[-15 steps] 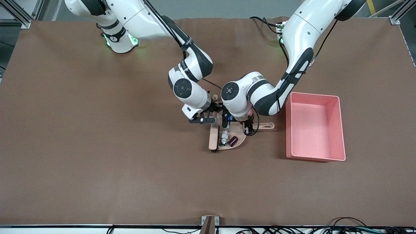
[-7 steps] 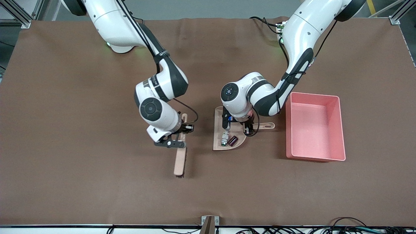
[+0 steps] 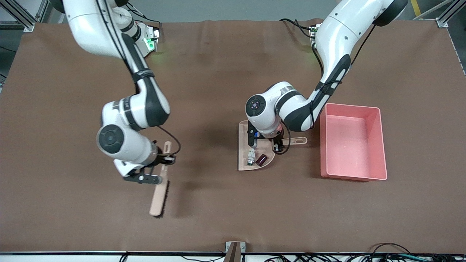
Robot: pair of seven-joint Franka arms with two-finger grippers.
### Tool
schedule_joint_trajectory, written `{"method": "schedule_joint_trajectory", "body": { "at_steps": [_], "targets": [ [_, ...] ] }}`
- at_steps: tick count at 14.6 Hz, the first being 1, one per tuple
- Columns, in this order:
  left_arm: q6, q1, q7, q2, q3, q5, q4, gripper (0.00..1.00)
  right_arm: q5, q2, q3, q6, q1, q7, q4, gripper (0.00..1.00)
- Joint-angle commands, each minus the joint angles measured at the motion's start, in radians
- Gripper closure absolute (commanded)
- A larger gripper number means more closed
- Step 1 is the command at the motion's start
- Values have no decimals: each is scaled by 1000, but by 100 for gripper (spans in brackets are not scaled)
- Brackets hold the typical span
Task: Clean e-waste and dump in bin
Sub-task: 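Sweep the switch and capacitor into the dustpan with the right gripper, then lift the dustpan to the bin while the right gripper returns the brush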
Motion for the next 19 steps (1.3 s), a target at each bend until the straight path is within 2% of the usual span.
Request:
{"method": "schedule_joint_trajectory", "body": {
  "at_steps": [1,6,11,14,17,19],
  "targets": [
    [-20,6,-10,-5,-3,-46,37,99,-33,-24,15,-11,-100,-92,-25,99],
    [58,40,-20,-20,-5,-109,31,99,-28,-25,18,-10,-260,-279,-85,99],
    [93,63,-54,-62,-11,-135,22,99,-28,-117,18,48,-352,-409,-263,99],
    [89,93,-43,-117,-17,-136,10,99,-27,-157,18,137,-366,-437,-376,99],
    [84,177,-45,-166,-77,-150,-12,99,-27,-174,18,246,-365,-437,-481,99],
    [83,222,-59,-187,-106,-150,-12,99,-27,-175,18,251,-368,-434,-506,99]
  ]
}}
